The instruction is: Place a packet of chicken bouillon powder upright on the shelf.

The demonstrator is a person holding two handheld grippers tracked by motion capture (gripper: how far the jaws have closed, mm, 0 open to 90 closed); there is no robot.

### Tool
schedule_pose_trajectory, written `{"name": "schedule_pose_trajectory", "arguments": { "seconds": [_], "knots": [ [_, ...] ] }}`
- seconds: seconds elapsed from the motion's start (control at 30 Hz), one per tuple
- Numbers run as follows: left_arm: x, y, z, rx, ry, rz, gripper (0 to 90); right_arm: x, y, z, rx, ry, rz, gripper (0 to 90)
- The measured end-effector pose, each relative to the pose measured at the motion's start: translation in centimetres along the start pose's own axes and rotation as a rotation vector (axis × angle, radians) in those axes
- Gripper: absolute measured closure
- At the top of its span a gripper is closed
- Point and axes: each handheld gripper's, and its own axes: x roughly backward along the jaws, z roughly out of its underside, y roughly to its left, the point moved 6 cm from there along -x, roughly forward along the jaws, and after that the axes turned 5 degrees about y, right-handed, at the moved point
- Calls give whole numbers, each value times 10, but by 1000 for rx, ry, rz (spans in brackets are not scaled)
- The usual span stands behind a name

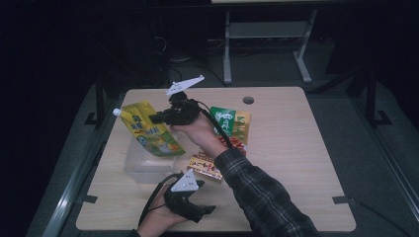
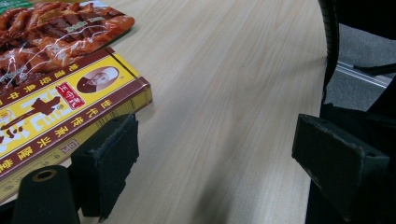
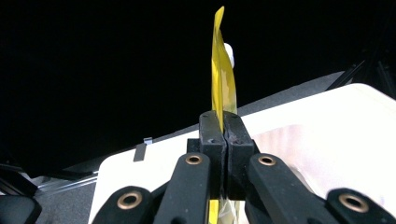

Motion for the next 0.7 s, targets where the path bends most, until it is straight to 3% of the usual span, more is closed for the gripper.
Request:
{"name": "schedule_pose_trajectory", "arguments": {
  "seconds": [0.33,0.7],
  "knots": [
    [2,3,1,5,-5,0,141,-37,-5,-3,-15,12,-24,888],
    [1,2,2,11,9,6,141,-45,-11,7,-24,13,-27,887]
  ]
}}
